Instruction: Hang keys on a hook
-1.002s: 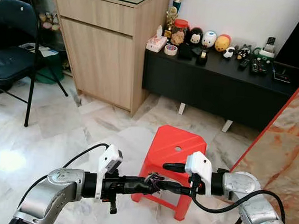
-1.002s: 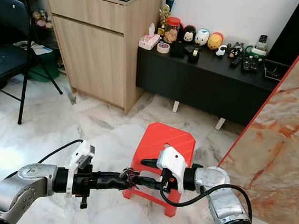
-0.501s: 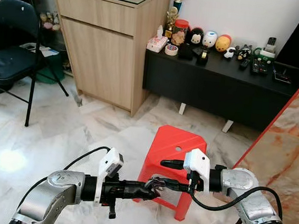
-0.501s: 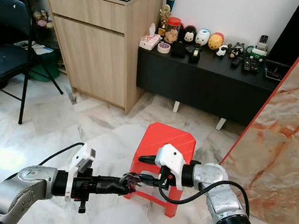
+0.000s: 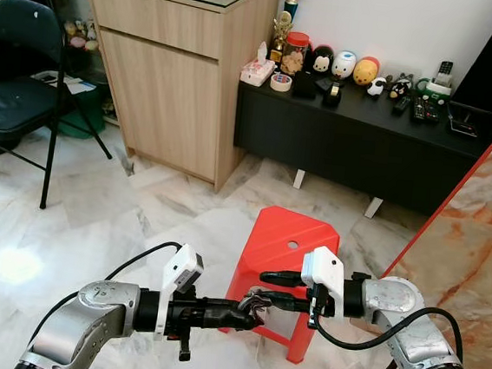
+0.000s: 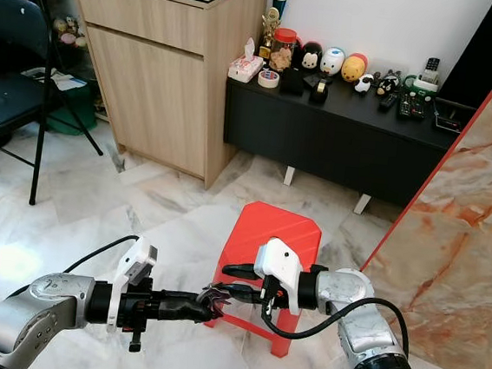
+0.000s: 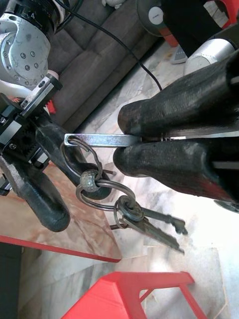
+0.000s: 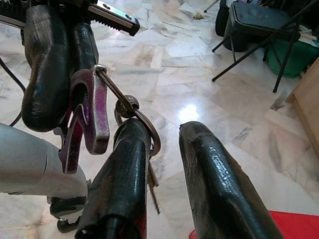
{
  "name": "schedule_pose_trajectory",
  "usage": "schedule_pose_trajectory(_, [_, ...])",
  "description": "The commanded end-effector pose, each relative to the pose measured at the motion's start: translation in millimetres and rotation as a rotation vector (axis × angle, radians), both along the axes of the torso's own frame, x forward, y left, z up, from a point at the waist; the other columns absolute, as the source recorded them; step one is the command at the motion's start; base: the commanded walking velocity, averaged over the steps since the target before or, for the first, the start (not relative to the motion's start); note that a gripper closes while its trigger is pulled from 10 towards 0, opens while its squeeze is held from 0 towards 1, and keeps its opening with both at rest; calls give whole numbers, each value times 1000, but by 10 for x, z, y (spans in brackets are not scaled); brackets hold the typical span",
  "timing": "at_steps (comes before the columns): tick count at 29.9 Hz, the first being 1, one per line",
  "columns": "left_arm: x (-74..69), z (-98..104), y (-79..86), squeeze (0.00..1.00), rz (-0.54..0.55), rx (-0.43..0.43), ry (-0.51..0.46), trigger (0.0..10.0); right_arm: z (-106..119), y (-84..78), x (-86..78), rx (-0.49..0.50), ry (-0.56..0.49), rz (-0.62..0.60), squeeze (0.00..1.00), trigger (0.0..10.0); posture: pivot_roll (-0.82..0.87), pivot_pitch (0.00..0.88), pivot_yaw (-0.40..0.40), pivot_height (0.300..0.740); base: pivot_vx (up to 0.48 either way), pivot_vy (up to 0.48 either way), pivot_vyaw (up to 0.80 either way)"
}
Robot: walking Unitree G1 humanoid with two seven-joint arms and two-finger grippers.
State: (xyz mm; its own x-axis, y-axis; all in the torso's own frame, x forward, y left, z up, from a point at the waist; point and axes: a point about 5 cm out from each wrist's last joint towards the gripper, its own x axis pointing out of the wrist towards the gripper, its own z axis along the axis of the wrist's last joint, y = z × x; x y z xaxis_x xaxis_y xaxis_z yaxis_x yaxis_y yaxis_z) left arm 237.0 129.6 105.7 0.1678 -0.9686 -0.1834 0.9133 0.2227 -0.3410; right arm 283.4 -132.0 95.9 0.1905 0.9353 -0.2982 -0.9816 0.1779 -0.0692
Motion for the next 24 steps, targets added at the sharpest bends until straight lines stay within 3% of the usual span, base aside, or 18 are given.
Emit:
schedule_pose_trajectory(1, [-23,40,-28,0,-22,-9,-8,10000,41,-4,14,18,-9,5,0,0,69,45,-71,740,0,0,0])
schedule_pose_trajectory(24, [-29,37,-43,0,-26,-14,-6,10000,19,1,-39,30,39,45,0,0,69,49,-70,740,0,0,0])
